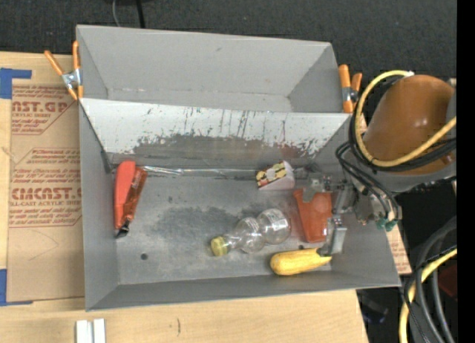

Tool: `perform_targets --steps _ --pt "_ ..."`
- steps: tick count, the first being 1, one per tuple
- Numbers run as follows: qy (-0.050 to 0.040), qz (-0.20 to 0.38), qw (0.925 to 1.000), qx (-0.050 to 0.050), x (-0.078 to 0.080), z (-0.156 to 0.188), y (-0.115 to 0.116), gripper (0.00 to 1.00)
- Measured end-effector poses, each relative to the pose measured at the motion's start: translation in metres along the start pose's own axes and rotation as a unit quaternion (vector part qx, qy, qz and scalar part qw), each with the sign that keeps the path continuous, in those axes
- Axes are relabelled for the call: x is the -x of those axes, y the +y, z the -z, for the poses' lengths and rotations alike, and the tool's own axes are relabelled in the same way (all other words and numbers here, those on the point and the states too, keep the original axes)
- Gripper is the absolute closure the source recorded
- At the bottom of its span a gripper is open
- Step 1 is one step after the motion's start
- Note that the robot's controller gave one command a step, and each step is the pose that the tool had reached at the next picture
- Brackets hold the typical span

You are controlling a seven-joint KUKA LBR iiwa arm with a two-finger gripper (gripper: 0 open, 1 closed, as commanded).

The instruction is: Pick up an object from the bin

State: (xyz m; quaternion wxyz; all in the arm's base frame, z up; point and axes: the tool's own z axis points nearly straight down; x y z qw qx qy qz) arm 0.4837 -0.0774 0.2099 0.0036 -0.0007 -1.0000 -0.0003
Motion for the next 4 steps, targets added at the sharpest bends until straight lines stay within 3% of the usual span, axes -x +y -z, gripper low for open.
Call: perform_targets --steps 1,2,3,4 --pt "-0.0042 0.001 1.0000 -0.001 0.002 0.004 0.000 0.00" --pt "-0.0046 0.055 0.9985 -0.001 0.001 -0.041 0.000 0.00" --pt "-0.0041 -0.024 0.9997 0.000 0.018 -0.053 0.048 0.00" --pt "-0.0044 0.021 0.9998 0.000 0.009 -0.059 0.040 0.00"
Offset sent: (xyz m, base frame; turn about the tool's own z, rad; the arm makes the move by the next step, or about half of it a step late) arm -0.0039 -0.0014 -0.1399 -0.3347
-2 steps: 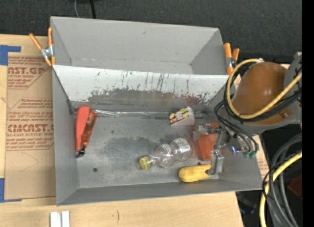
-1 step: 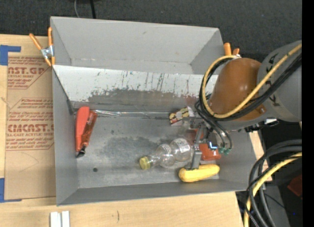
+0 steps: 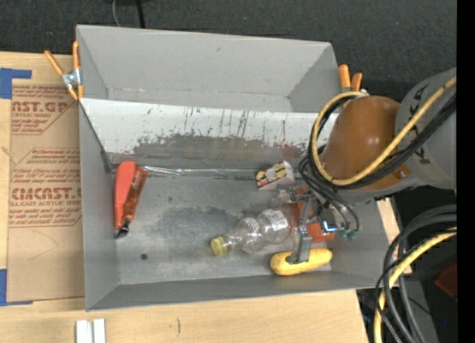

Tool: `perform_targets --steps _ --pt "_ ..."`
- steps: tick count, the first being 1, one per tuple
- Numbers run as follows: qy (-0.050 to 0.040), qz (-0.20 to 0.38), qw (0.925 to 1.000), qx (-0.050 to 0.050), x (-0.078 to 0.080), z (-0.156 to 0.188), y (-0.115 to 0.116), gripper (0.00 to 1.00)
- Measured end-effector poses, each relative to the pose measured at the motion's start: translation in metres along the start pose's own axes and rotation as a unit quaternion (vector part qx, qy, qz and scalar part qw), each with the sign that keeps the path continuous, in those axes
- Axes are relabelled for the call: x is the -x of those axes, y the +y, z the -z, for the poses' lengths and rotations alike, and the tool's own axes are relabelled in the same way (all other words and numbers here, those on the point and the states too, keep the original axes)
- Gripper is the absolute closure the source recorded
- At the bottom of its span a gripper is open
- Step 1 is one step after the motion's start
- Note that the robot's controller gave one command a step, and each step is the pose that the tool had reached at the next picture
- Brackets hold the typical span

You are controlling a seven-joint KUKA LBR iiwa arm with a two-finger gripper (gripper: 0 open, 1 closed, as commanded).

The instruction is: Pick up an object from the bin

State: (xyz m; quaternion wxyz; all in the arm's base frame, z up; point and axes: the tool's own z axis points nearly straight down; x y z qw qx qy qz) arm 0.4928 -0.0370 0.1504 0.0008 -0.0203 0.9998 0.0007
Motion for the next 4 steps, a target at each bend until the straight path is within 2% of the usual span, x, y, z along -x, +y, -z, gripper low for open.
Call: perform_targets --steps 1,2,4 --pt "-0.0005 0.068 0.9977 0.000 0.012 -0.039 0.003 0.00" --pt "-0.0003 -0.013 0.9999 0.000 0.038 -0.081 0.018 1.00" --pt "0.0024 -0.013 0.9999 0.000 0.036 -0.076 0.018 1.00"
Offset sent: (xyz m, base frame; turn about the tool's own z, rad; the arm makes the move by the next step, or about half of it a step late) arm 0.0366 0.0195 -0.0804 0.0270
